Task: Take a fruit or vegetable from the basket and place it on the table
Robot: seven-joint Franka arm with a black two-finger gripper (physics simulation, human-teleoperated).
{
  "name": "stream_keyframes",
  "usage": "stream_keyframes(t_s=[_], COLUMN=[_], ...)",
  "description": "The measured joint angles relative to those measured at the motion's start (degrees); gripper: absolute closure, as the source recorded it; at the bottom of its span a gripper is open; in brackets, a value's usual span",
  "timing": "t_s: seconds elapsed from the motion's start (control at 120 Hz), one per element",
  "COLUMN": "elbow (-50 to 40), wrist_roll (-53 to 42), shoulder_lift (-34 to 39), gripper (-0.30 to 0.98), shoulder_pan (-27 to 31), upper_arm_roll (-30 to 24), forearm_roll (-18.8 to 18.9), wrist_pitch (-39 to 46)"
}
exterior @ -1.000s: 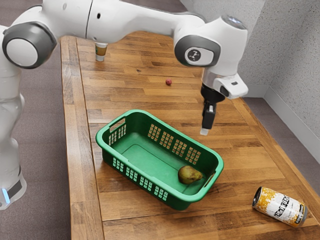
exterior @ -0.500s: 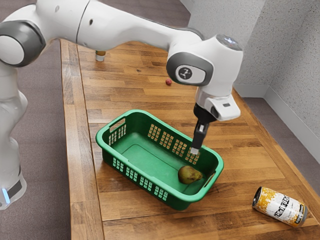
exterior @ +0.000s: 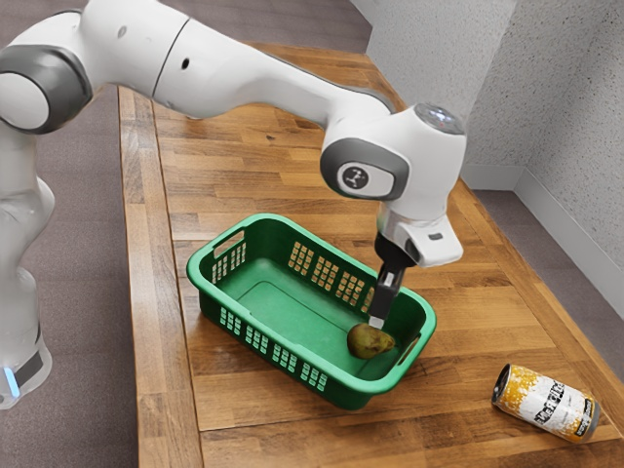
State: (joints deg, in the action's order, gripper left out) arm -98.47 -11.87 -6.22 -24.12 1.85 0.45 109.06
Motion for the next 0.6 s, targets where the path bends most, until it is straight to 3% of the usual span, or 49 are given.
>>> stream_keyframes(t_s=[0.6], elbow=[-5.2], wrist_roll=[-0.93], shoulder_lift=[-0.86], gripper=[0.0], shoulder_pan=[0.07], upper_arm_roll=[0.83], forearm_roll=[-0.76], wrist_pitch=[5.73])
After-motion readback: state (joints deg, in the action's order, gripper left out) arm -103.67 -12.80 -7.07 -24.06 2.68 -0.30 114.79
